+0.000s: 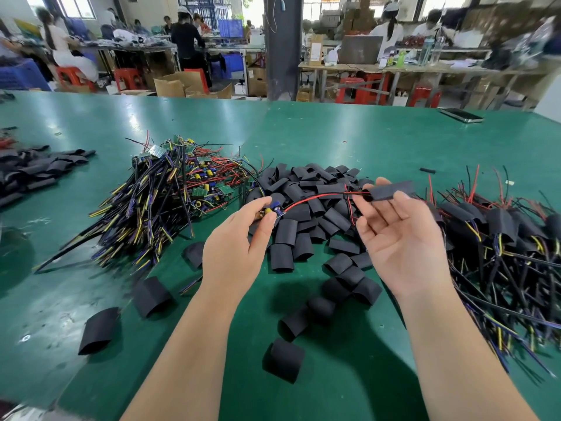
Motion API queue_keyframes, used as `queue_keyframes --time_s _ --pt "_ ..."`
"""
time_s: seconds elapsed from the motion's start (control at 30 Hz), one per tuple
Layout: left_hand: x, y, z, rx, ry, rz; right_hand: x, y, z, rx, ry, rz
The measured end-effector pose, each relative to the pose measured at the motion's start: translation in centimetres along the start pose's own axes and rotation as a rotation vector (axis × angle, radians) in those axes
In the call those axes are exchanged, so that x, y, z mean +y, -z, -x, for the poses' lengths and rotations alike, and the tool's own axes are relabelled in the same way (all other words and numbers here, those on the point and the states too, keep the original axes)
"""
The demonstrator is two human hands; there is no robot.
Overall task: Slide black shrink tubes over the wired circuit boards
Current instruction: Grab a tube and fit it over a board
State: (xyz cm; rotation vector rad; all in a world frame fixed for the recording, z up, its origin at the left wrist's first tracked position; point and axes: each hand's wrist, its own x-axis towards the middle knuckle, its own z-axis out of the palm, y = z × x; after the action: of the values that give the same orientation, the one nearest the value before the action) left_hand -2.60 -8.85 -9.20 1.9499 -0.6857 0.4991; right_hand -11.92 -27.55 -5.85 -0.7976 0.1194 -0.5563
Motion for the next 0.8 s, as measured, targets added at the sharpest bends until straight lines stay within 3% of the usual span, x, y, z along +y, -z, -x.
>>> queue_keyframes --time_s 0.13,0.53,0.8 --pt "0.1 -0.5 0.4 -0.042 -0.029 0.057 1.5 -0.4 0.3 0.022 0.036 0.156" --pt "1.1 -1.4 0.6 -0.106 0.004 0.316 3.2 -1.3 0.8 -0.107 -0.064 0.183" --pt "1.2 -1.5 0.6 -0.095 0.012 0.335 2.8 -0.7 0.7 -0.109 0.014 0.339"
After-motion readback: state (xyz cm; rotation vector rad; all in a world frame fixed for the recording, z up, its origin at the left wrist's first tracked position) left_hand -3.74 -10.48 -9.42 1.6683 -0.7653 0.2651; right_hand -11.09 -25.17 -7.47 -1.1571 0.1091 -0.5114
